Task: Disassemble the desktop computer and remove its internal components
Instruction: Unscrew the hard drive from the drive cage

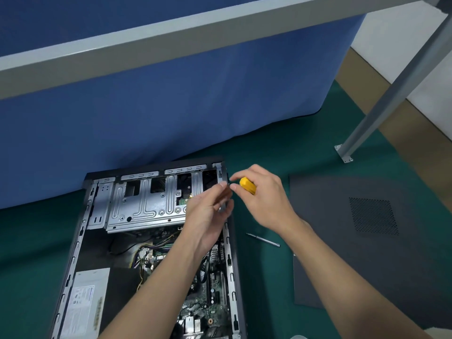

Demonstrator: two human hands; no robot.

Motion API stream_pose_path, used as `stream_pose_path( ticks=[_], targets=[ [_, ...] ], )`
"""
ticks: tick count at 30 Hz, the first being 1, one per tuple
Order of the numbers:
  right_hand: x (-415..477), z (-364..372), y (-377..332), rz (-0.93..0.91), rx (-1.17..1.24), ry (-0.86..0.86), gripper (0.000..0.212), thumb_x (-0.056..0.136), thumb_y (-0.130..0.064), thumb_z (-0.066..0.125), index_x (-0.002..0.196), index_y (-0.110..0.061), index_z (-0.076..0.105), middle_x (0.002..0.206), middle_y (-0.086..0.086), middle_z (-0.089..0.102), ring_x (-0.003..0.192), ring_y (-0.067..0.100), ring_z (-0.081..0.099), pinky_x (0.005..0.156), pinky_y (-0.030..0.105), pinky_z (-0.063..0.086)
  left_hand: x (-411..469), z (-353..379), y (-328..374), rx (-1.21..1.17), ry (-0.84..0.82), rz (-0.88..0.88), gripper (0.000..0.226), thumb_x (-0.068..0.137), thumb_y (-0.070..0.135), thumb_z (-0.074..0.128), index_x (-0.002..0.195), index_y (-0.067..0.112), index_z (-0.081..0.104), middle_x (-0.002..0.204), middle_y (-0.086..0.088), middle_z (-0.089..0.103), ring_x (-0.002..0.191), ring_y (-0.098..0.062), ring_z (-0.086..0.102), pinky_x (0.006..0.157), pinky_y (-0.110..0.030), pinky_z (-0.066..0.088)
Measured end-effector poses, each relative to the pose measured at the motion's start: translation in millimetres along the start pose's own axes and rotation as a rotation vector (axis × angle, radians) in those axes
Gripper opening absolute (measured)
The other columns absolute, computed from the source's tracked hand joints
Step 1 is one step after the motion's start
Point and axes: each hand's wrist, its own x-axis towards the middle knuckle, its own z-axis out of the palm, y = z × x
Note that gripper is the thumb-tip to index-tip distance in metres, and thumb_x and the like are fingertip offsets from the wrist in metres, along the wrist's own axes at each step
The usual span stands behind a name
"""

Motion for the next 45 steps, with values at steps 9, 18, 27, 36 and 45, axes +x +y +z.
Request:
stream_pose_path(
  ticks=[9,18,27,36,45],
  targets=[
    [10,12,17,-0.066,-0.028,0.099,0.004,0.084,-0.019,0.071,0.088,-0.017,0.072,0.082,-0.008,0.059,0.073,0.006,0.053,0.069,0.012,0.041,9,0,1,-0.004,0.006,-0.017,0.011,0.089,0.017,0.067,0.086,0.007,0.072,0.078,-0.005,0.071,0.069,-0.011,0.065,0.067,-0.024,0.053],
    [29,62,104,0.443,-0.64,-0.317,0.01,0.085,-0.012,0.051,0.087,-0.012,0.06,0.104,0.012,0.062,0.093,0.037,0.059,0.069,0.035,0.041,38,-97,27,1.769,0.367,0.486,0.056,0.096,0.045,0.051,0.14,0.012,0.043,0.145,-0.009,0.041,0.133,-0.025,0.033,0.108,-0.04,0.03],
    [30,97,126,0.439,-0.733,-0.435,0.029,0.083,0.002,0.044,0.106,-0.011,0.056,0.112,0.014,0.061,0.101,0.036,0.059,0.07,0.036,0.039,47,-121,18,1.874,0.346,0.503,0.066,0.094,0.057,0.041,0.145,0.015,0.034,0.147,-0.01,0.038,0.136,-0.028,0.026,0.108,-0.046,0.026],
    [87,23,46,0.349,-0.205,-0.166,0.017,0.092,-0.02,0.053,0.099,-0.006,0.058,0.095,0.018,0.064,0.088,0.034,0.061,0.073,0.032,0.043,44,-122,10,1.866,0.429,0.541,0.074,0.096,0.061,0.03,0.149,0.01,0.026,0.15,-0.008,0.036,0.139,-0.025,0.024,0.109,-0.042,0.023],
    [100,23,-66,0.036,0.114,-0.099,0.014,0.082,-0.021,0.073,0.091,-0.018,0.062,0.083,-0.005,0.068,0.076,0.013,0.068,0.078,0.035,0.056,37,-135,14,1.992,0.34,0.45,0.077,0.091,0.068,0.0,0.155,0.026,-0.006,0.163,-0.002,-0.006,0.149,-0.018,-0.009,0.117,-0.036,-0.009]
  ],
)
